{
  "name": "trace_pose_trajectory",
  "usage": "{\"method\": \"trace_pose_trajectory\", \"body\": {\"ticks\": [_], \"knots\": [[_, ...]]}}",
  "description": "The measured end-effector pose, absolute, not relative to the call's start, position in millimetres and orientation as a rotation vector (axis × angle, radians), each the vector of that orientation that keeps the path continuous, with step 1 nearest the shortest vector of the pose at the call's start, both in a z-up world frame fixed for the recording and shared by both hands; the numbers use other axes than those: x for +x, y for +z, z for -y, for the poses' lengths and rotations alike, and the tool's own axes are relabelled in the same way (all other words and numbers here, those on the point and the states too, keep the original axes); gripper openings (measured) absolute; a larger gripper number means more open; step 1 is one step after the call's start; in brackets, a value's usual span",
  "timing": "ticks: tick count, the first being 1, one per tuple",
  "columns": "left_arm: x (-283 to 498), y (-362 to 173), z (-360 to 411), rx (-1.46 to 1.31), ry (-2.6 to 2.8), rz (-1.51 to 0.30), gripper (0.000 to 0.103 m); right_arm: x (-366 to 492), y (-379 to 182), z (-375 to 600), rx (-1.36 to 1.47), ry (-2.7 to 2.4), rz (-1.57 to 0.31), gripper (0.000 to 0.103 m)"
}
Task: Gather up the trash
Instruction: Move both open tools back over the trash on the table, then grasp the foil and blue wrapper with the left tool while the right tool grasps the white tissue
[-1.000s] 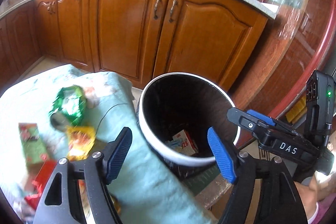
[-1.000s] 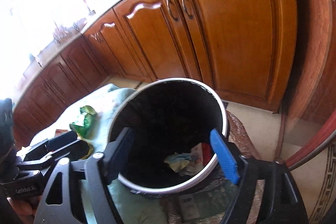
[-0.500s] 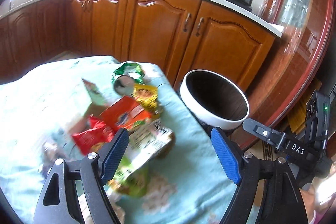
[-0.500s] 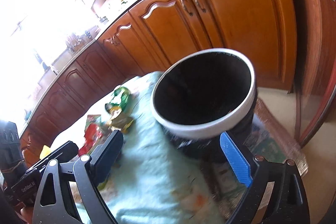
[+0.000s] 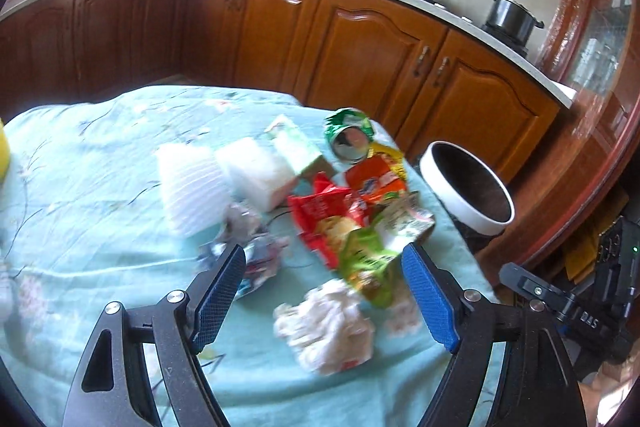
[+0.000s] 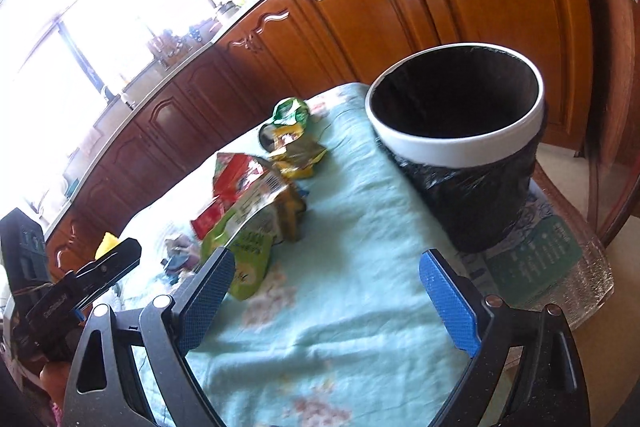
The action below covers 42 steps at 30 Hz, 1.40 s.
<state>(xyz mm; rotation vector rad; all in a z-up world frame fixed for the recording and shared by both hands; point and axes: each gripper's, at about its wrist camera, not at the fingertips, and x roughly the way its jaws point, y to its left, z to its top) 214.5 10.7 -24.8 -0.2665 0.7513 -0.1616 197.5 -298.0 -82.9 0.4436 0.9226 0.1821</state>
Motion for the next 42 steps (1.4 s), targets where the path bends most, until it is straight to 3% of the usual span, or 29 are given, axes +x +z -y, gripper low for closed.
{"method": "trace_pose_trajectory", "body": {"ticks": [9, 12, 17, 20, 22, 24, 26, 27, 31, 42], "knots": [[204, -33, -56, -0.303, -0.094, -0.802, 0.08, 184, -88, 231, 0.363, 0.35, -0.973, 0.094], [210, -35, -62, -0.284, -0.083, -0.821, 0.08, 182, -90, 209, 0.329, 0.406, -0.987, 0.089], [226, -40, -66, -0.281, -0.1, -0.845, 0.078, 189, -99, 183, 0.3, 0.467, -1.033, 0.065], [240, -51, -65, -0.258, -0.109, -0.874, 0.072, 196, -108, 171, 0.286, 0.488, -1.065, 0.055], [251, -61, -63, -0.262, -0.132, -0.909, 0.056, 200, -114, 165, 0.286, 0.506, -1.085, 0.049], [256, -68, -62, -0.277, -0.169, -0.935, 0.045, 202, -120, 158, 0.294, 0.536, -1.101, 0.036], [255, -68, -59, -0.279, -0.19, -0.923, 0.033, 202, -120, 156, 0.294, 0.558, -1.102, 0.01], [254, -67, -59, -0.267, -0.193, -0.913, 0.029, 199, -119, 155, 0.273, 0.549, -1.096, 0.006], [251, -63, -58, -0.25, -0.207, -0.887, 0.021, 193, -112, 161, 0.279, 0.543, -1.073, 0.005], [215, -35, -32, -0.248, -0.286, -0.819, 0.02, 177, -86, 219, 0.315, 0.435, -0.997, 0.005]]}}
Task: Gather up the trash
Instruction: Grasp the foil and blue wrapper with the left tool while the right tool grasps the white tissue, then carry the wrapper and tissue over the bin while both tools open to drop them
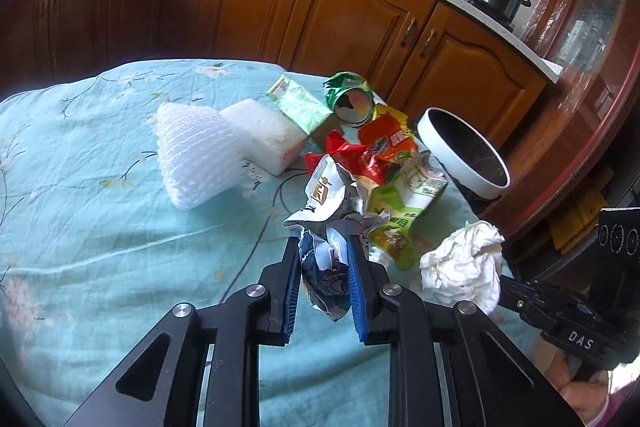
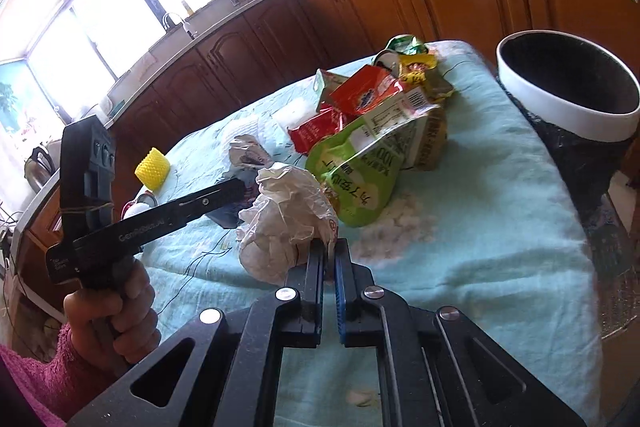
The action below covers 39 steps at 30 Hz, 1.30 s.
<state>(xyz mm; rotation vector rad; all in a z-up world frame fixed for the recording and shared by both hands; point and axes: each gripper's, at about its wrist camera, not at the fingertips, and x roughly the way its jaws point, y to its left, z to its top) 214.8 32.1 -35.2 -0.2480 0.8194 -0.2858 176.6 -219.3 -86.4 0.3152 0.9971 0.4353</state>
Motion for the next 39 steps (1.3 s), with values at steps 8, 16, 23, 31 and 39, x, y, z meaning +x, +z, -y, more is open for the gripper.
{"method": "trace_pose_trajectory", "body": {"ticks": [8, 16, 23, 31, 39], "knots": [[214, -25, 3, -0.216, -0.364, -0.812, 0.02, 181, -76, 262, 0.339, 0.306, -0.947, 0.005], [235, -17, 38, -0.171, -0.423, -0.806, 0.021, 192, -67, 300, 0.344, 0.211, -0.9, 0.005], [265, -18, 73, -0.139, -0.458, -0.812, 0.021, 205, -64, 334, 0.35, 0.15, -0.876, 0.005], [296, -20, 108, -0.107, -0.488, -0.82, 0.021, 221, -63, 363, 0.345, 0.084, -0.859, 0.005], [334, -22, 132, -0.103, -0.496, -0.836, 0.021, 242, -65, 392, 0.339, 0.034, -0.854, 0.005]]}}
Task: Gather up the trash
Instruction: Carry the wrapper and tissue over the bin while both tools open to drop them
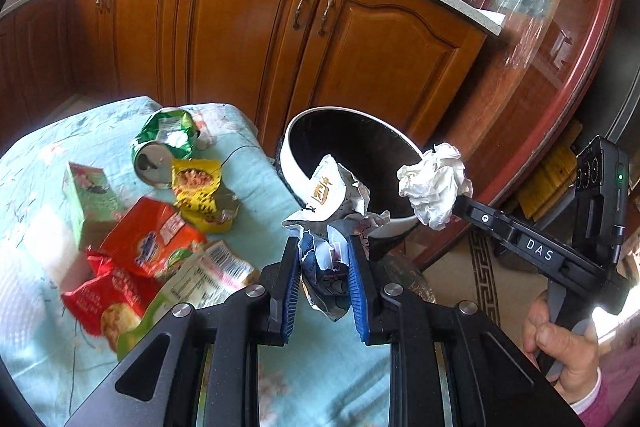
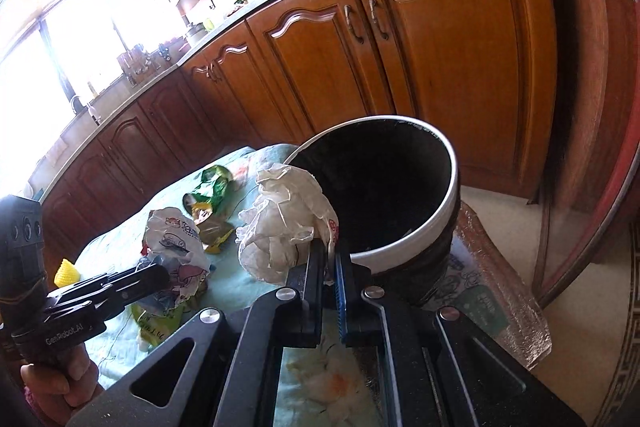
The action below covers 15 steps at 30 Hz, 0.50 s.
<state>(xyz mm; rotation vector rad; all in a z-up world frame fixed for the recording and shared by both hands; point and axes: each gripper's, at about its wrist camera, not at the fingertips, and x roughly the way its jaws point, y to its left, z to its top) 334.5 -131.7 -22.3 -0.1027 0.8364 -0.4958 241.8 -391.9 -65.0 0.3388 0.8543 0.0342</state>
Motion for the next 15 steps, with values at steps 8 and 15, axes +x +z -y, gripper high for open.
{"method": "trace_pose_trajectory", "body": {"ticks": [8, 15], "knots": [[376, -26, 163, -0.09, -0.504, -0.852, 0.022, 266, -66, 414, 0.327, 0.0, -0.853, 0.005], [411, -33, 188, -0.057, -0.498, -0.866, 0.023, 286, -75, 424, 0.31, -0.02, -0.874, 0.005]]}}
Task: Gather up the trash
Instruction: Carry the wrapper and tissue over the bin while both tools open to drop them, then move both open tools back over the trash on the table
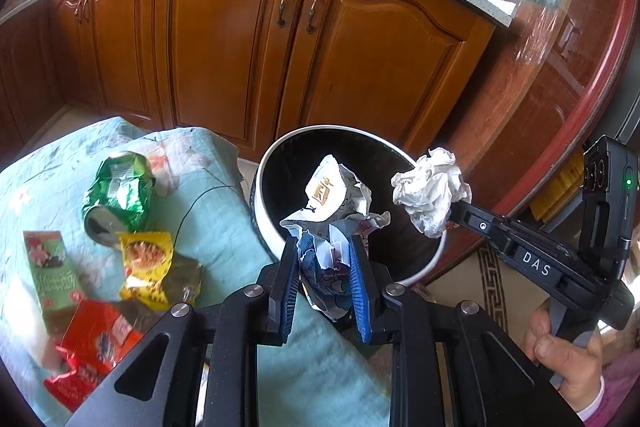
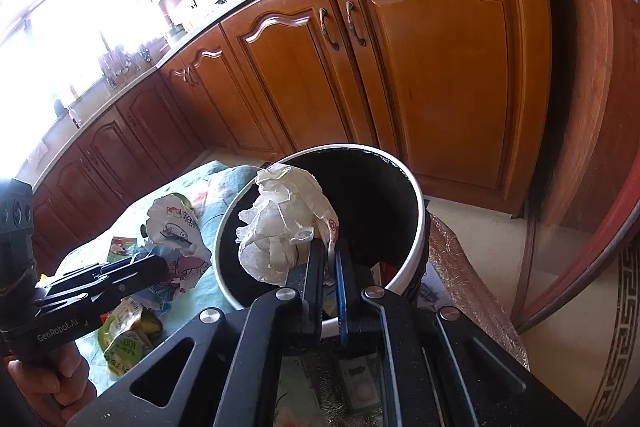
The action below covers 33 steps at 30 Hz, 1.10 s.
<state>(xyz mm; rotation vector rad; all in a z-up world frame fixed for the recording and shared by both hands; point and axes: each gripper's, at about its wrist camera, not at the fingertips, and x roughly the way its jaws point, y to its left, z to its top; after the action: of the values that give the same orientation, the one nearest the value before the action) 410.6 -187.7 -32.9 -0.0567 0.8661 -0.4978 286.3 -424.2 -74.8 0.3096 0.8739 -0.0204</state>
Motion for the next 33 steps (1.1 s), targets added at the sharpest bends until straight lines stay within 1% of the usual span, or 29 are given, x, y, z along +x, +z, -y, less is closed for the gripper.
{"method": "trace_pose_trajectory", "body": {"ticks": [8, 12, 14, 15, 16, 17, 18, 19, 20, 22, 24, 26, 27, 29, 31, 33], "knots": [[447, -51, 210, -0.053, -0.489, -0.913, 0.024, 307, -88, 434, 0.294, -0.039, -0.913, 0.005], [456, -55, 220, -0.053, -0.478, -0.925, 0.029, 316, -95, 438, 0.282, -0.053, -0.933, 0.008], [459, -56, 222, -0.048, -0.479, -0.929, 0.039, 320, -97, 440, 0.273, -0.06, -0.939, 0.011], [459, -56, 223, -0.046, -0.475, -0.932, 0.048, 322, -98, 442, 0.274, -0.059, -0.939, 0.012], [459, -56, 224, -0.047, -0.471, -0.928, 0.053, 324, -99, 443, 0.277, -0.061, -0.943, 0.019], [458, -56, 224, -0.047, -0.473, -0.922, 0.053, 324, -100, 445, 0.286, -0.059, -0.947, 0.03], [457, -56, 222, -0.046, -0.475, -0.918, 0.056, 324, -101, 446, 0.294, -0.059, -0.947, 0.035], [455, -56, 220, -0.046, -0.473, -0.918, 0.06, 323, -100, 448, 0.3, -0.061, -0.944, 0.044], [454, -56, 219, -0.047, -0.469, -0.916, 0.061, 321, -100, 449, 0.308, -0.06, -0.939, 0.048], [448, -57, 213, -0.056, -0.466, -0.915, 0.062, 318, -99, 449, 0.317, -0.06, -0.932, 0.048], [439, -56, 206, -0.069, -0.464, -0.911, 0.064, 312, -97, 449, 0.329, -0.057, -0.922, 0.054], [426, -54, 197, -0.078, -0.46, -0.896, 0.066, 304, -93, 448, 0.348, -0.052, -0.905, 0.066], [419, -52, 193, -0.081, -0.456, -0.888, 0.068, 299, -91, 447, 0.358, -0.048, -0.895, 0.07], [406, -52, 184, -0.089, -0.449, -0.877, 0.069, 291, -87, 442, 0.373, -0.04, -0.876, 0.083], [390, -51, 171, -0.106, -0.446, -0.866, 0.07, 283, -82, 437, 0.389, -0.035, -0.86, 0.086], [375, -49, 159, -0.117, -0.435, -0.853, 0.071, 275, -79, 430, 0.402, -0.026, -0.851, 0.087]]}}
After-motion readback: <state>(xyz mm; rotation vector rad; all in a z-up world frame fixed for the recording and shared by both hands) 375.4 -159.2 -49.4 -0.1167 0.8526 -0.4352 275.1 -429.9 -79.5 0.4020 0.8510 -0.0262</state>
